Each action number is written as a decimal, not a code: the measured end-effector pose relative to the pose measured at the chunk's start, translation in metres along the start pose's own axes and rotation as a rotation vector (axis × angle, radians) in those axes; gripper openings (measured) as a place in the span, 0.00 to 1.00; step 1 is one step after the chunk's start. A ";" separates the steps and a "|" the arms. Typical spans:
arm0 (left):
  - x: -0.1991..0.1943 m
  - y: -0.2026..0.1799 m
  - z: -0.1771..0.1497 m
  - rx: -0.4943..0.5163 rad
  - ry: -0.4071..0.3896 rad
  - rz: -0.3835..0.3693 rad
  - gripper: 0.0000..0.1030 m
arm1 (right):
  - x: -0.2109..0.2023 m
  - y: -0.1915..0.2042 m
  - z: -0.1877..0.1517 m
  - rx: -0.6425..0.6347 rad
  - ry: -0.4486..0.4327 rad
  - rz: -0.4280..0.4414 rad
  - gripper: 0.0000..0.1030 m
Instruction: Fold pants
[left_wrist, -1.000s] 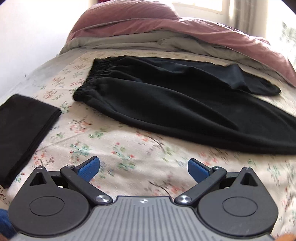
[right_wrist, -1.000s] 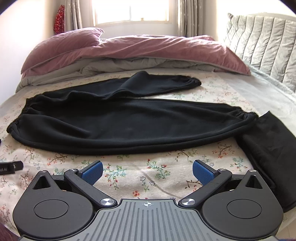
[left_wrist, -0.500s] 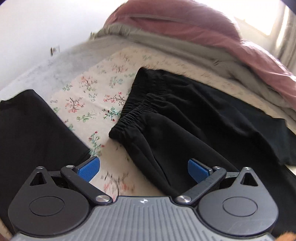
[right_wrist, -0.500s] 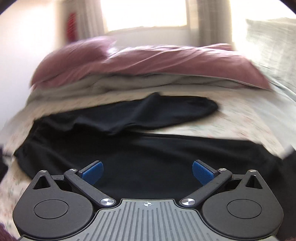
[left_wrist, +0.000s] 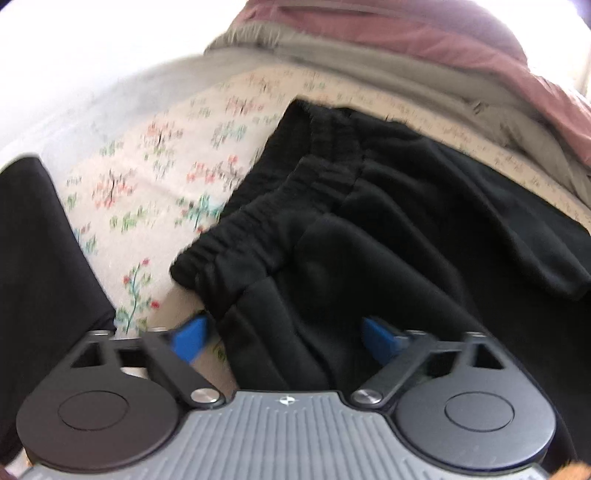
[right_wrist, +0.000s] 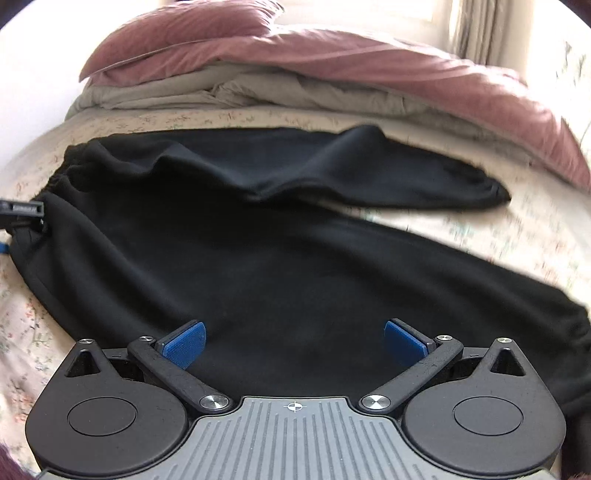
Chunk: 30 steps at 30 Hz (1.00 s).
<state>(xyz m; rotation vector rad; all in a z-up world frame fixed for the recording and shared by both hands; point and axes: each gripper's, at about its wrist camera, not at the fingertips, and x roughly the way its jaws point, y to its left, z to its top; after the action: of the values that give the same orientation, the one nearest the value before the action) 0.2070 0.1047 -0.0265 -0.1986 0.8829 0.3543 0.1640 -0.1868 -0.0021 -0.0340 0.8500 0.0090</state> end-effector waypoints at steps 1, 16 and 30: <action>-0.001 -0.001 0.000 0.006 -0.016 0.018 0.69 | 0.002 0.000 0.001 -0.011 0.004 0.000 1.00; -0.065 0.046 0.016 -0.101 -0.157 0.001 0.23 | 0.004 -0.010 -0.009 -0.009 0.050 -0.014 1.00; -0.056 0.064 0.016 -0.120 -0.086 0.087 0.23 | 0.014 -0.036 -0.020 0.071 0.141 -0.048 1.00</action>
<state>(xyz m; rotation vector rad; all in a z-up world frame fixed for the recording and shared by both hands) 0.1609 0.1569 0.0256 -0.2540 0.7876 0.4939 0.1590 -0.2234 -0.0255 0.0122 0.9900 -0.0695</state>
